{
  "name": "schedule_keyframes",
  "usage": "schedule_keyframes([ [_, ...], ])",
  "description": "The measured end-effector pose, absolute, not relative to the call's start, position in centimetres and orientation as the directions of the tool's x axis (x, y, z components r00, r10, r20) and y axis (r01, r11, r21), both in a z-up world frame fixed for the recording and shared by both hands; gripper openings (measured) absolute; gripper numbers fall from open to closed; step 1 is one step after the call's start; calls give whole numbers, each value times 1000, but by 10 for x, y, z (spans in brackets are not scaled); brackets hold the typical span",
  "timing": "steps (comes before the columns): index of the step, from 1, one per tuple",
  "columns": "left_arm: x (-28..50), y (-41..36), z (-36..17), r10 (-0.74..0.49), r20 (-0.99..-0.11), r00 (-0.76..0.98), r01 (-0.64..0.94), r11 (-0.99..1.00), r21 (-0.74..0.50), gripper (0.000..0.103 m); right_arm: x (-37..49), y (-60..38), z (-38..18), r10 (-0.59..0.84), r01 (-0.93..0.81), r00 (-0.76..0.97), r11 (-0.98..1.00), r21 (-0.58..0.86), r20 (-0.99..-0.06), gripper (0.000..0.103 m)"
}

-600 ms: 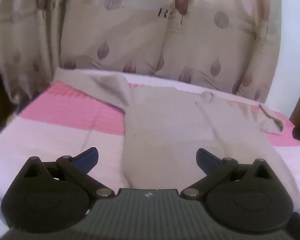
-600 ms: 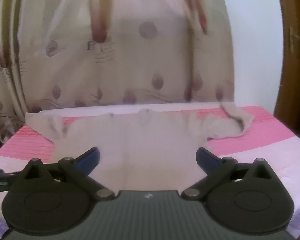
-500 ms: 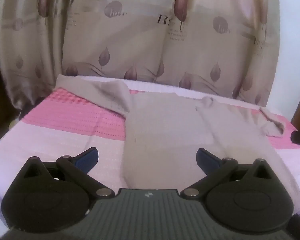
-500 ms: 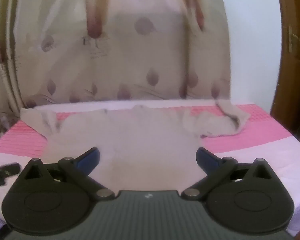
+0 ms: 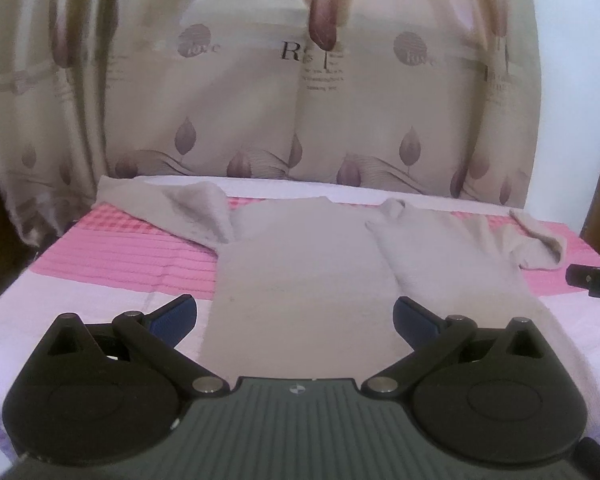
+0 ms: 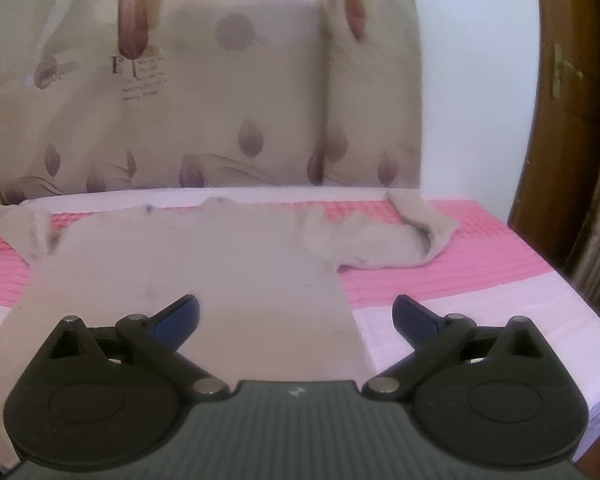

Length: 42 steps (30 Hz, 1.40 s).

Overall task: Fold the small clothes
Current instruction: 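Move both tools over the spread beige sweater, then grasp the sweater's sleeve cuff with the right gripper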

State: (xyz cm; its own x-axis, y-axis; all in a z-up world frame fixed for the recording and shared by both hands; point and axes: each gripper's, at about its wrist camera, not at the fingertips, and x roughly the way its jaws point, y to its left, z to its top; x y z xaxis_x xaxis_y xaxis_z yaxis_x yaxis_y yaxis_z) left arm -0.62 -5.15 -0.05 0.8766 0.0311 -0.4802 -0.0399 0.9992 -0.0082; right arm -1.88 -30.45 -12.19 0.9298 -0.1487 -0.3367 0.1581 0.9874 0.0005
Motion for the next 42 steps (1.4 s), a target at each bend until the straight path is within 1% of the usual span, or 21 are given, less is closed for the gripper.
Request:
schedule_keyframes([
  [2, 10, -58, 0, 41, -500, 865, -39, 999, 13, 103, -10, -313, -123, -149, 162, 930, 987, 11, -336, 103],
  [6, 34, -65, -10, 58, -493, 868, -49, 998, 32, 103, 11, -331, -129, -151, 164, 922, 986, 5, -357, 103],
  [9, 58, -63, -22, 92, -490, 867, -74, 996, 57, 103, 30, -353, -136, -151, 163, 925, 987, 4, -348, 103],
  [10, 68, -61, -27, 97, -493, 864, -80, 995, 56, 103, 39, -364, -137, -151, 166, 926, 986, 13, -345, 102],
  [11, 76, -59, -33, 108, -499, 860, -85, 994, 67, 103, 48, -379, -138, -149, 171, 929, 985, 34, -340, 89],
  [12, 85, -58, -38, 120, -500, 858, -96, 993, 73, 103, 57, -393, -138, -145, 175, 933, 983, 63, -329, 70],
  [14, 99, -55, -47, 134, -500, 856, -120, 991, 59, 103, 84, -431, -138, -161, 211, 924, 971, 110, -347, 52],
  [17, 112, -50, -60, 144, -500, 854, -138, 989, 49, 103, 126, -483, -133, -196, 247, 908, 964, 95, -370, 52],
  [18, 115, -49, -64, 152, -494, 856, -143, 988, 57, 103, 139, -495, -128, -224, 264, 904, 962, 63, -363, 52],
  [20, 121, -50, -71, 144, -517, 844, -136, 989, 54, 103, 169, -511, -126, -244, 265, 892, 964, 3, -381, 52],
  [23, 133, -48, -77, 107, -577, 810, -119, 993, 16, 103, 216, -513, -125, -274, 253, 875, 962, -105, -400, 52],
  [27, 141, -44, -79, 76, -598, 798, -103, 995, -11, 103, 280, -515, -124, -330, 257, 855, 939, -228, -399, 51],
  [28, 143, -43, -80, 68, -608, 791, -99, 995, -18, 103, 296, -515, -125, -349, 263, 844, 931, -251, -408, 50],
  [30, 146, -41, -83, 58, -634, 772, -99, 995, -29, 103, 326, -519, -131, -374, 274, 816, 921, -276, -440, 39],
  [33, 146, -41, -83, 62, -639, 766, -103, 994, -27, 103, 357, -535, -135, -429, 307, 771, 898, -315, -471, 37],
  [35, 146, -43, -84, 69, -643, 763, -103, 995, -15, 103, 365, -549, -135, -432, 317, 773, 897, -307, -464, 36],
  [36, 148, -44, -82, 71, -643, 763, -103, 995, -12, 103, 365, -555, -135, -432, 324, 772, 899, -295, -466, 32],
  [37, 148, -44, -82, 70, -644, 762, -104, 994, -14, 103, 364, -563, -134, -424, 330, 772, 904, -272, -473, 27],
  [38, 148, -44, -82, 69, -648, 759, -106, 994, -18, 103, 362, -575, -132, -417, 345, 770, 909, -235, -484, 15],
  [39, 148, -44, -82, 68, -647, 759, -106, 994, -20, 103, 357, -591, -131, -411, 366, 767, 911, -189, -493, 13],
  [42, 149, -42, -82, 64, -647, 760, -104, 994, -23, 103, 331, -640, -130, -360, 412, 785, 911, -11, -504, 12],
])
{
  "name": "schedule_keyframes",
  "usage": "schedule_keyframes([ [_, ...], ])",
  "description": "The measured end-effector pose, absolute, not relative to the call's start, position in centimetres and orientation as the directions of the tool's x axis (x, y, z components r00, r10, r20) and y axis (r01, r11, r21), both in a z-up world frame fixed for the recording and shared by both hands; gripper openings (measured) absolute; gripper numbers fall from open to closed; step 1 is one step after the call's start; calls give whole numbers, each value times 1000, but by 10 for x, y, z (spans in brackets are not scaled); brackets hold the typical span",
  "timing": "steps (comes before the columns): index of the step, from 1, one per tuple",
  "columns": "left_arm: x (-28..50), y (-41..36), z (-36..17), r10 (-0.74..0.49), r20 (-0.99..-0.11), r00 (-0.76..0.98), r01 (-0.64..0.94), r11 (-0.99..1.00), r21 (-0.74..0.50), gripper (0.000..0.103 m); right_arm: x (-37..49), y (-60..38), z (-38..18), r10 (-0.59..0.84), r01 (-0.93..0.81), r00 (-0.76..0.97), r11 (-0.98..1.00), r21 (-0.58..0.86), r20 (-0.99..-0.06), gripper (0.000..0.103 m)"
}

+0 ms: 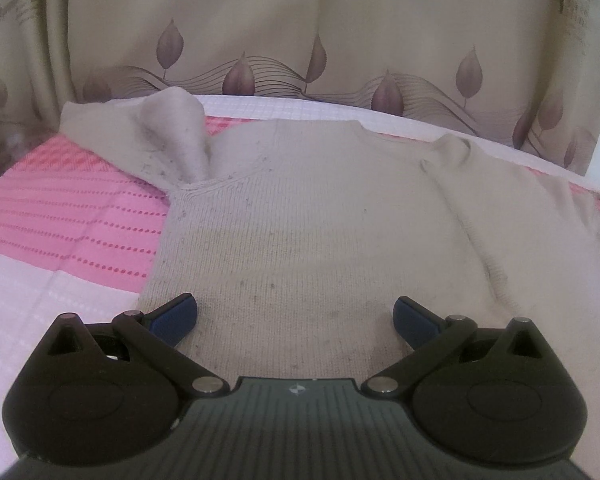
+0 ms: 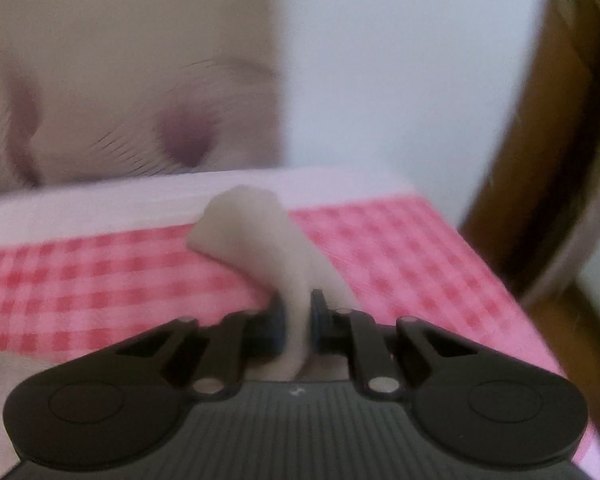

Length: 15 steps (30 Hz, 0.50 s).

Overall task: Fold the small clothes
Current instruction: 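Grasp the sweater's sleeve cuff with the right gripper, then carry the held sleeve across the sweater body and open the right gripper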

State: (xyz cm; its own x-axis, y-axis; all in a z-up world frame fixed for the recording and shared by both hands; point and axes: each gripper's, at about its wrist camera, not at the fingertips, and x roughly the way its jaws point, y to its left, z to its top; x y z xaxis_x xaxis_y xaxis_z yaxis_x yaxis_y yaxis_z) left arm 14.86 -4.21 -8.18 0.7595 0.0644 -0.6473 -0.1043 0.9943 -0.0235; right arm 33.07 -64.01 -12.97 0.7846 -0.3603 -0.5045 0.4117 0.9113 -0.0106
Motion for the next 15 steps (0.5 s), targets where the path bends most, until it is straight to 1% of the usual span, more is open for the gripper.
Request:
schedule_keyframes([
  [3, 149, -42, -82, 65, -649, 758, -106, 994, -24, 103, 294, -682, -132, -279, 423, 822, 882, 206, -496, 12],
  [6, 149, -42, -82, 67, -649, 758, -108, 994, -24, 103, 256, -707, -144, -217, 421, 850, 829, 369, -481, 12],
  [9, 149, -41, -82, 67, -649, 758, -109, 994, -24, 103, 212, -729, -164, -151, 397, 885, 738, 545, -441, 13],
  [11, 149, -40, -82, 68, -650, 757, -108, 994, -22, 103, 184, -745, -185, -92, 377, 904, 631, 678, -417, 15],
  [12, 149, -41, -83, 70, -651, 756, -107, 994, -17, 103, 173, -751, -194, -65, 357, 915, 589, 725, -398, 16],
  [14, 150, -41, -83, 75, -651, 755, -107, 994, -9, 103, 159, -747, -205, -51, 351, 916, 579, 736, -397, 16],
  [15, 150, -41, -83, 78, -652, 754, -107, 994, -5, 103, 157, -746, -210, -45, 338, 923, 575, 745, -383, 22],
])
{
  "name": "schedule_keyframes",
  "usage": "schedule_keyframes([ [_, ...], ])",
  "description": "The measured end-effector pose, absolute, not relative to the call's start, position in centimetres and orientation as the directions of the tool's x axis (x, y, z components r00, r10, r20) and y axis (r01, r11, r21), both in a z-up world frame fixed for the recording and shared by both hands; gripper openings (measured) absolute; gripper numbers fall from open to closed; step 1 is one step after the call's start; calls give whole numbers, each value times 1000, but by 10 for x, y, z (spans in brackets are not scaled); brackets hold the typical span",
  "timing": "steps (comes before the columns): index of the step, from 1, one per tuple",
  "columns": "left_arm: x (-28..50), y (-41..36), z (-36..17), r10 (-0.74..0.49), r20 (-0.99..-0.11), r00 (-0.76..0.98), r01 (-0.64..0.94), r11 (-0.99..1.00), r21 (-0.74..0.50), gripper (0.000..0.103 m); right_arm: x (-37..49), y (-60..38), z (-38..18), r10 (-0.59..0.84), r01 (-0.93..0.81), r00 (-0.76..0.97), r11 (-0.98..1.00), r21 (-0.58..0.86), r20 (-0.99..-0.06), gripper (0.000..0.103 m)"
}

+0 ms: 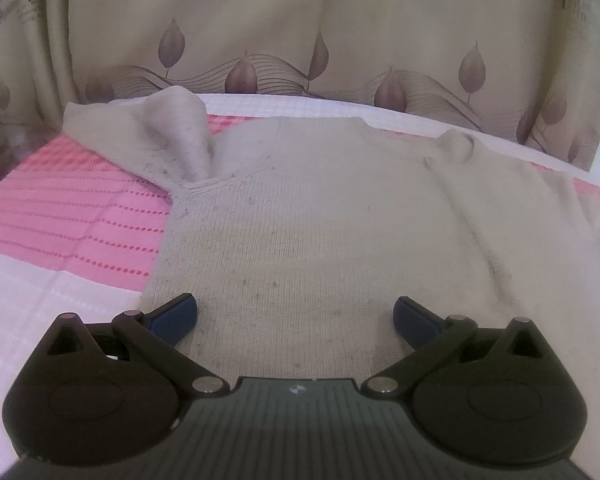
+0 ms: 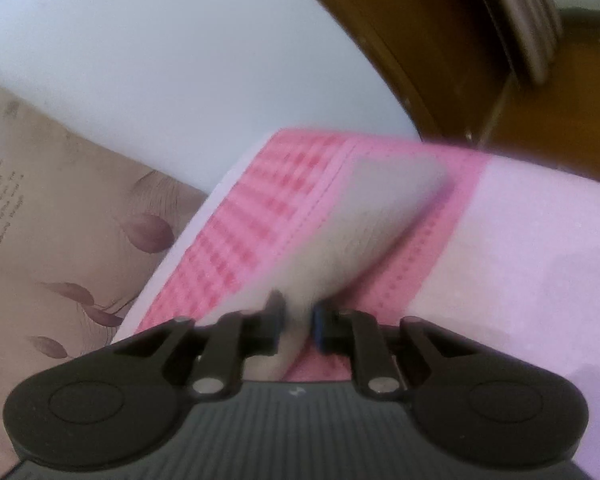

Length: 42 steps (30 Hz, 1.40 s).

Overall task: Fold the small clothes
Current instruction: 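Carry the held sleeve across the sweater body and open the right gripper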

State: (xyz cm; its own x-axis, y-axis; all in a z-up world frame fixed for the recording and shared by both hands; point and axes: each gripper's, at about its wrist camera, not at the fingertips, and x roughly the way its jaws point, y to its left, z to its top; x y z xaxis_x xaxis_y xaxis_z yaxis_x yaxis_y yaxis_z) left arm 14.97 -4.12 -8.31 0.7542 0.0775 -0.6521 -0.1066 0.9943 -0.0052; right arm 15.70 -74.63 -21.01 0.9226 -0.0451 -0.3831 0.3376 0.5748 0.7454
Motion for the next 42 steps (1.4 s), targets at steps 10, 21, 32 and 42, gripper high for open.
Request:
schedule_keyframes([
  [10, 150, -42, -84, 86, -652, 753, -110, 994, 4, 103, 176, -725, -202, -58, 319, 933, 592, 740, -355, 61],
  [21, 143, -27, -81, 71, -627, 776, -153, 985, -78, 103, 168, -686, -127, -15, 197, 967, 681, 705, -255, 13],
  [32, 128, -3, -76, 112, -572, 812, -269, 943, -197, 103, 239, -477, -30, 377, -230, 925, 653, 722, -46, 13],
  [42, 123, 24, -79, 85, -570, 817, -304, 904, -302, 103, 293, -264, -83, 641, -349, 751, 589, 729, -159, 13],
])
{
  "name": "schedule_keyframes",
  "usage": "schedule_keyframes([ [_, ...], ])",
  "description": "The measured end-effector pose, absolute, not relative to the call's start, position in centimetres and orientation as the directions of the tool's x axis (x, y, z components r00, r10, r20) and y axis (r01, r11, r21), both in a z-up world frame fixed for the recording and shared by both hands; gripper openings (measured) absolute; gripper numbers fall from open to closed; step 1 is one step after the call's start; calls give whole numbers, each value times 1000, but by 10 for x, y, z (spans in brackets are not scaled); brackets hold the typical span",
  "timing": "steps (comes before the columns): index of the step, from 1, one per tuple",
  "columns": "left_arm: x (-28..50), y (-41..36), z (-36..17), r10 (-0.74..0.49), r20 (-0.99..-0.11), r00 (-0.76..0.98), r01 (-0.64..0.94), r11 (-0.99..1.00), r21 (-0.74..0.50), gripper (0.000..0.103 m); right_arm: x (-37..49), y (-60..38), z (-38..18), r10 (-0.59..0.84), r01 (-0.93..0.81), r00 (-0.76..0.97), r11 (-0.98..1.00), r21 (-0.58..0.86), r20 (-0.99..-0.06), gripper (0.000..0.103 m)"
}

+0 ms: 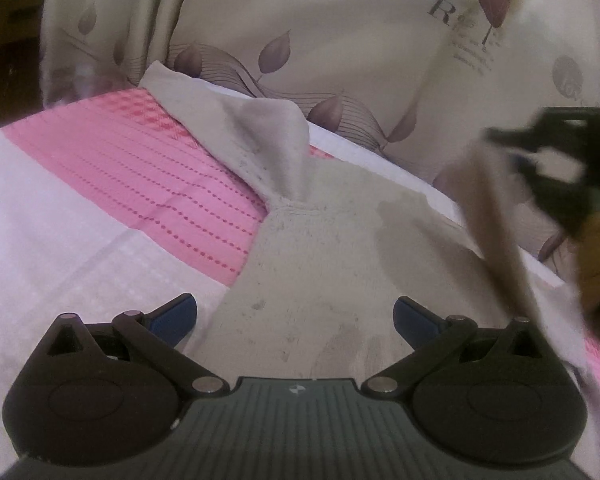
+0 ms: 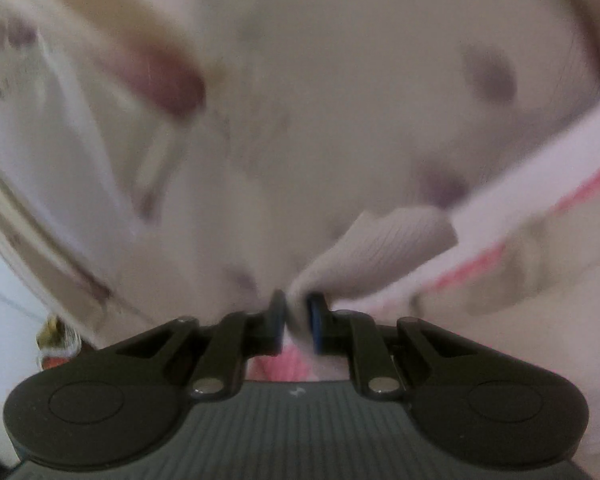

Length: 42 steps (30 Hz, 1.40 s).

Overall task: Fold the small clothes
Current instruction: 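Carry the held sleeve across the sweater body and open the right gripper, then grasp the other sleeve edge with the left gripper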

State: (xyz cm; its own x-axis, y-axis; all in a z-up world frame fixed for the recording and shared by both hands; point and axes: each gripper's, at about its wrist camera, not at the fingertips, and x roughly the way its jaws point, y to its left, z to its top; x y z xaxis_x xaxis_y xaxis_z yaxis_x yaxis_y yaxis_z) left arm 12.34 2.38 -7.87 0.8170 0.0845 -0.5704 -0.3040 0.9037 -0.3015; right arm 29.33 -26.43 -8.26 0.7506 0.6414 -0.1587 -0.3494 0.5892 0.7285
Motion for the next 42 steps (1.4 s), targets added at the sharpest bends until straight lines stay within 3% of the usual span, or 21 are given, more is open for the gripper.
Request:
schedule_keyframes([
  [6, 122, 25, -79, 64, -564, 824, -283, 908, -310, 103, 295, -209, -128, 666, -348, 701, 632, 692, -256, 13],
  [13, 121, 26, -79, 61, -559, 827, -283, 904, -320, 103, 304, -170, -135, 722, -406, 605, 642, 650, -336, 14],
  [18, 120, 29, -79, 53, -553, 832, -275, 904, -327, 103, 295, -190, -129, 725, -434, 620, 636, 639, -301, 17],
  [23, 114, 41, -74, 2, -519, 855, -205, 920, -335, 102, 261, -244, -126, 578, -355, 706, 788, 502, -408, 18],
  [28, 104, 73, -47, 88, -406, 910, -193, 954, -227, 103, 229, -303, -132, 420, -271, 779, 895, 353, -467, 18],
  [32, 138, 122, -22, 74, -428, 901, -171, 966, -193, 103, 219, -332, -144, 382, -234, 798, 909, 344, -465, 17],
  [36, 191, 188, -11, 123, -496, 859, -268, 935, -231, 99, 211, -339, -155, 404, -243, 817, 888, 390, -411, 17],
  [40, 242, 258, -17, 50, -598, 800, -348, 850, -395, 83, 208, -338, -157, 406, -250, 823, 887, 389, -397, 20],
  [42, 266, 281, -28, 1, -648, 762, -386, 803, -453, 66, 209, -341, -157, 416, -253, 820, 880, 402, -394, 20],
])
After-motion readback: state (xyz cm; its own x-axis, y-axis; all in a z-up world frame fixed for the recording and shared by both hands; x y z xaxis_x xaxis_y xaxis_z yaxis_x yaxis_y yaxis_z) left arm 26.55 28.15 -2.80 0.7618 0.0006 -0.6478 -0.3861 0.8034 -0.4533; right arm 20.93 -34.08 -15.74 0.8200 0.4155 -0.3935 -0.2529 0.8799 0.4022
